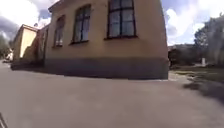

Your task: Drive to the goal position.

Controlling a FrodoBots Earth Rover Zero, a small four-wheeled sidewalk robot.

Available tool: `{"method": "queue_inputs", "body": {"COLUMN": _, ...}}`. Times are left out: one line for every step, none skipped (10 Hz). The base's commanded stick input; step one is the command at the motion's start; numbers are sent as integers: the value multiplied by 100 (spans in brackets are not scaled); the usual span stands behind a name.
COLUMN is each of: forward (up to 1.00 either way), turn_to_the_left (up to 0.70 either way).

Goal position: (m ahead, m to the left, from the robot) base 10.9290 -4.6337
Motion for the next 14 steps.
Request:
{"method": "queue_inputs", "body": {"forward": -65, "turn_to_the_left": 0}}
{"method": "queue_inputs", "body": {"forward": 0, "turn_to_the_left": 0}}
{"method": "queue_inputs", "body": {"forward": 0, "turn_to_the_left": 0}}
{"method": "queue_inputs", "body": {"forward": 0, "turn_to_the_left": 0}}
{"method": "queue_inputs", "body": {"forward": 0, "turn_to_the_left": -34}}
{"method": "queue_inputs", "body": {"forward": 0, "turn_to_the_left": -100}}
{"method": "queue_inputs", "body": {"forward": 0, "turn_to_the_left": -100}}
{"method": "queue_inputs", "body": {"forward": 0, "turn_to_the_left": -100}}
{"method": "queue_inputs", "body": {"forward": 0, "turn_to_the_left": -100}}
{"method": "queue_inputs", "body": {"forward": 0, "turn_to_the_left": -100}}
{"method": "queue_inputs", "body": {"forward": 0, "turn_to_the_left": -100}}
{"method": "queue_inputs", "body": {"forward": 0, "turn_to_the_left": -100}}
{"method": "queue_inputs", "body": {"forward": 0, "turn_to_the_left": -100}}
{"method": "queue_inputs", "body": {"forward": 0, "turn_to_the_left": -100}}
